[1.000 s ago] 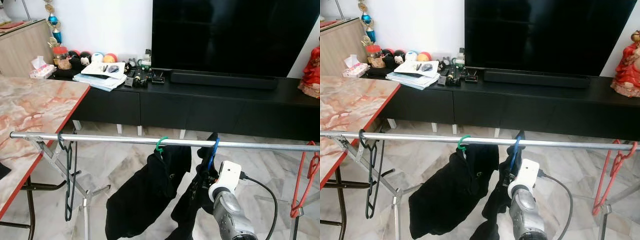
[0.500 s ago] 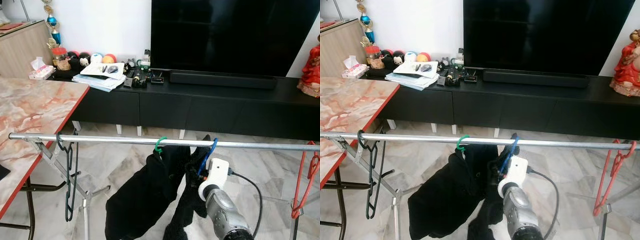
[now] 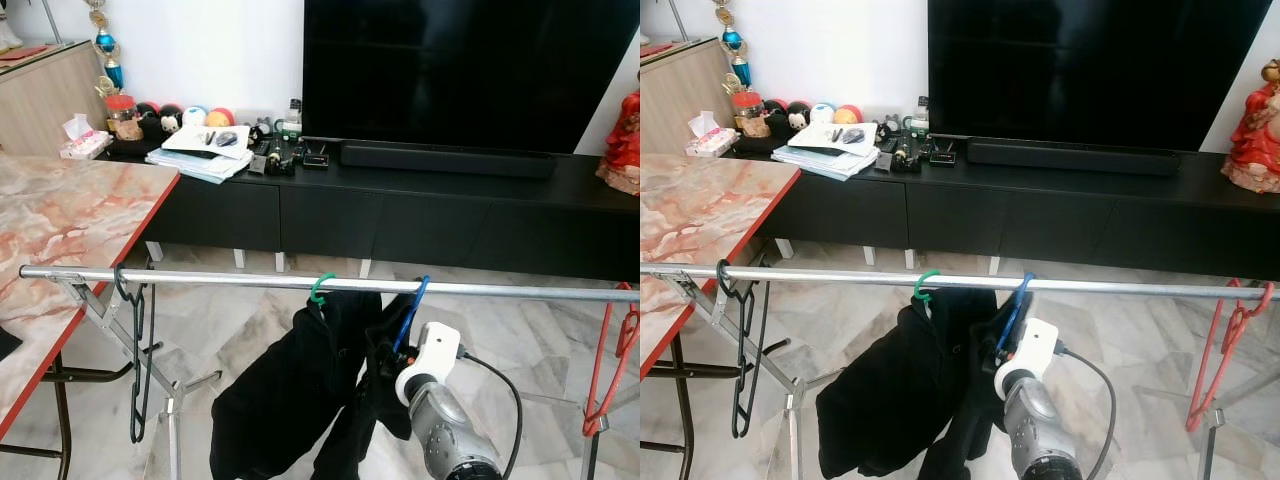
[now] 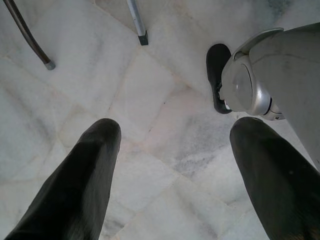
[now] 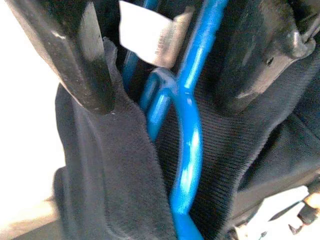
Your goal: Hang hanger
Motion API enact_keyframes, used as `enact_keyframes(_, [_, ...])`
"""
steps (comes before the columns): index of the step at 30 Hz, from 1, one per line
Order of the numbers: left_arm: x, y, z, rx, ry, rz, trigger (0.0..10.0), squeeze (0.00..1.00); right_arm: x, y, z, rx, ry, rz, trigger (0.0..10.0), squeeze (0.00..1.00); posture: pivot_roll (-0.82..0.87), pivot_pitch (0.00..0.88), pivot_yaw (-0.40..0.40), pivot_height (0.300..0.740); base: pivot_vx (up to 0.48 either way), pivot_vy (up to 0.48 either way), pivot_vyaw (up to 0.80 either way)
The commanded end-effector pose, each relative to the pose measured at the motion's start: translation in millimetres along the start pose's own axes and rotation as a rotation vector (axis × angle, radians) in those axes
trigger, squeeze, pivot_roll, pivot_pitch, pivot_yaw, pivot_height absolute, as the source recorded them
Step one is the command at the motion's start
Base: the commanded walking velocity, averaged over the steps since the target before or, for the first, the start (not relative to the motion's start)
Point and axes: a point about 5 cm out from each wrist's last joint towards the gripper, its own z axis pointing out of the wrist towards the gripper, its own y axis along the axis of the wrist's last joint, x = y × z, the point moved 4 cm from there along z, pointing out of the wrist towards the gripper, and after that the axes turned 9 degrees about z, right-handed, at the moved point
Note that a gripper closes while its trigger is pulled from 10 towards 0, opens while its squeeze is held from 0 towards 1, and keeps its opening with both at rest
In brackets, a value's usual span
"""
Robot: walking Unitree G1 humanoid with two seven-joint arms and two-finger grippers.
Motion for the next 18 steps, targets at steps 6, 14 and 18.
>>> enact_keyframes(6, [-0.8,-3,-0.2,0.016,-0.016,0.021,10.0,0.00,3.4,-39,-3.7,0.214,0.048,-0.064,10.0,0.00,0.16,0.000,-0.001,0.740,0.000,0.000,0.00])
enact_keyframes(14, [-0.9,-2,-0.1,0.015,-0.017,0.021,10.0,0.00,5.1,-16,1.9,0.117,0.042,-0.081,10.0,0.00,0.16,0.000,-0.001,0.740,0.000,0.000,0.00])
enact_keyframes(18, [-0.8,-2,-0.1,0.014,-0.017,0.024,10.0,0.00,-1.4,10,4.7,-0.015,-0.010,-0.107,10.0,0.00,0.16,0.000,0.001,0.740,0.000,0.000,0.00])
